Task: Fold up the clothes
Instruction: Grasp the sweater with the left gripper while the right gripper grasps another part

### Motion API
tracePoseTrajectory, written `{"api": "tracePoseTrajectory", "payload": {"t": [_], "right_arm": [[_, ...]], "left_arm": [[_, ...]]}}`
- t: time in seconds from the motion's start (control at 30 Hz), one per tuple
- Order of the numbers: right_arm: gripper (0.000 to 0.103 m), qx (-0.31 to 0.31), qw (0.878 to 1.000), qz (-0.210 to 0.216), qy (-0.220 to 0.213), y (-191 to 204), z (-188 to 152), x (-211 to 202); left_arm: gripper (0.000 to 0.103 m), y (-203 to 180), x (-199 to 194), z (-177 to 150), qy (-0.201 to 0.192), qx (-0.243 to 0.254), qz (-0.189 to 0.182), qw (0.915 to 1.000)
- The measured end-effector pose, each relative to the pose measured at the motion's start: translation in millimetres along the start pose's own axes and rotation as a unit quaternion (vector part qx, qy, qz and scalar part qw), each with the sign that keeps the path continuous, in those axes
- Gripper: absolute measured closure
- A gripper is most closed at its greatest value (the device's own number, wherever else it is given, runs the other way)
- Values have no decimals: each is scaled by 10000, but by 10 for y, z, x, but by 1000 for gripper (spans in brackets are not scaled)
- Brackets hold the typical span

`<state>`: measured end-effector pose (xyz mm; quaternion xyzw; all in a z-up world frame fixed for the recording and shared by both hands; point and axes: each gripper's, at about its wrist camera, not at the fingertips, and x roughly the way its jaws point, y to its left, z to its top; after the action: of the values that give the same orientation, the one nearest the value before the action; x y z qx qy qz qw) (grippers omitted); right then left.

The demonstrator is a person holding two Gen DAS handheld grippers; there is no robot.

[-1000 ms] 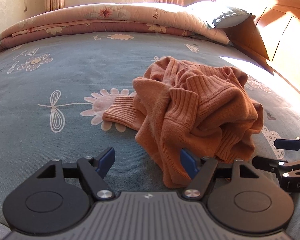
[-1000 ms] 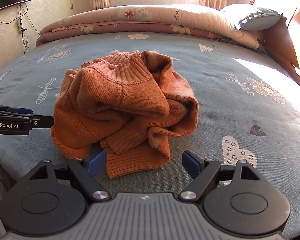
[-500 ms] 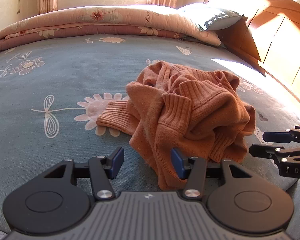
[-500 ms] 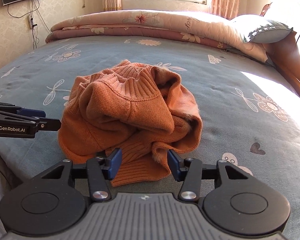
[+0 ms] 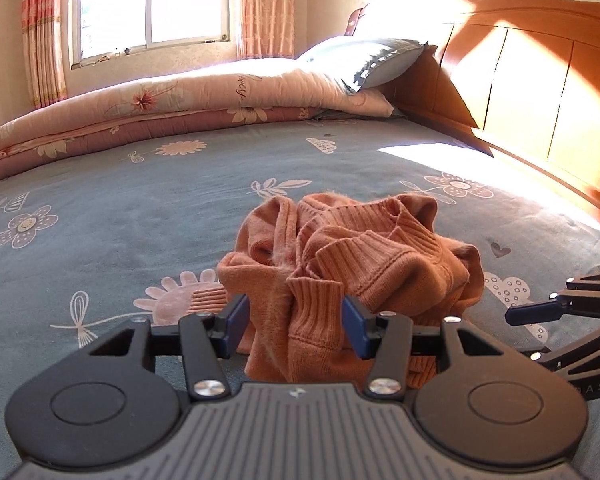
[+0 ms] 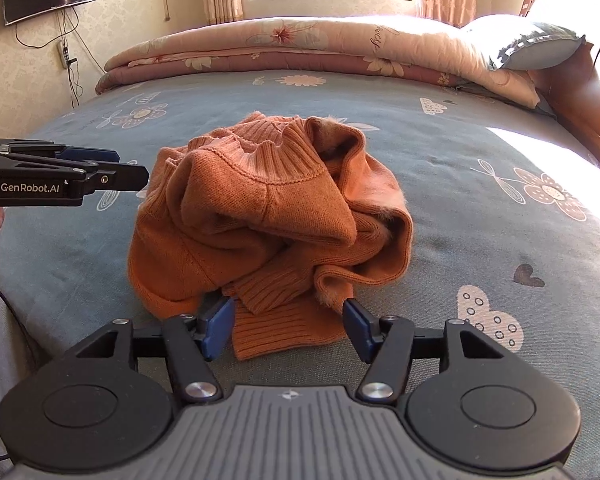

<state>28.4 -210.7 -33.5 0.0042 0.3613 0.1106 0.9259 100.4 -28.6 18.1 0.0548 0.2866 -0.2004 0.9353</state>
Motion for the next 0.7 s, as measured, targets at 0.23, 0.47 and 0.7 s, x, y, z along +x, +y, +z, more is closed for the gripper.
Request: {"api": "tracePoseTrajectory", "payload": {"t": [0.23,0.47,0.7], "right_arm": [[33,334,9994,111,74,-90,-129,10],[32,492,9986,117,118,-144,-164,38],[32,544,9983,65,176,-166,-197,62]], "left_arm": [[68,112,192,-161,300,-494,-330,9978],[58,111,349,-291,547,-589,-550,9952],[83,76,333,-341,553,-395,-595,9959]]}}
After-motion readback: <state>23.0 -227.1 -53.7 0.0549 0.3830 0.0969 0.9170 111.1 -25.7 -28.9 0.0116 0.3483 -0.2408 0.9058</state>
